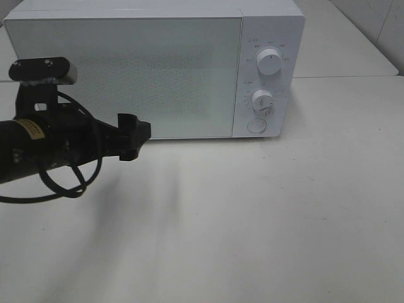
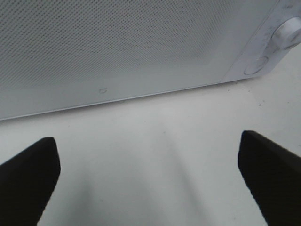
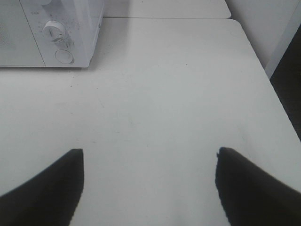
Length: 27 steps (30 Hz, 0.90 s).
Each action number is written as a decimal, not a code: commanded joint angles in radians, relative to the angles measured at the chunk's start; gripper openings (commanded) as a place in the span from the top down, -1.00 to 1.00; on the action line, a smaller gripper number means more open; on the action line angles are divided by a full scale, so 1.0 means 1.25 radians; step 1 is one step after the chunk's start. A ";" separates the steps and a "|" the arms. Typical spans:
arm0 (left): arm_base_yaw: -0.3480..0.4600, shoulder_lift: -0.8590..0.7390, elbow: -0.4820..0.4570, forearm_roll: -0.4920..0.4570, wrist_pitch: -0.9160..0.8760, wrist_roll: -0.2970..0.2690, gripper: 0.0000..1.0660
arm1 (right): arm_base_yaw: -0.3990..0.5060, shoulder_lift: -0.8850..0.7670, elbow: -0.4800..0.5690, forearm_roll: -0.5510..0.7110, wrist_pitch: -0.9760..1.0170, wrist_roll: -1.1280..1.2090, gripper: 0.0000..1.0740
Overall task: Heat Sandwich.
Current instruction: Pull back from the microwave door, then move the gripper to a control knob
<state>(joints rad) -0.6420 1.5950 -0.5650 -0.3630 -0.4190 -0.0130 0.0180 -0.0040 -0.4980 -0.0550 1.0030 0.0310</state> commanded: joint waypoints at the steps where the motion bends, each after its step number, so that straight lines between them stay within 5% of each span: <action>1: 0.056 -0.055 -0.020 0.001 0.158 0.018 -0.85 | -0.003 -0.022 0.001 0.000 -0.006 0.001 -0.40; 10: 0.239 -0.166 -0.101 0.030 0.592 0.082 -0.84 | -0.003 -0.022 0.001 0.000 -0.006 0.001 -0.40; 17: 0.386 -0.235 -0.203 0.134 0.945 0.082 -0.84 | -0.003 -0.022 0.001 0.000 -0.006 0.001 -0.40; 27: 0.498 -0.334 -0.258 0.210 1.226 0.076 -0.84 | -0.003 -0.022 0.001 0.000 -0.006 0.001 -0.40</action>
<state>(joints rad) -0.0390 1.2010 -0.8830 -0.1070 1.0450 0.0870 0.0180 -0.0040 -0.4980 -0.0550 1.0020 0.0310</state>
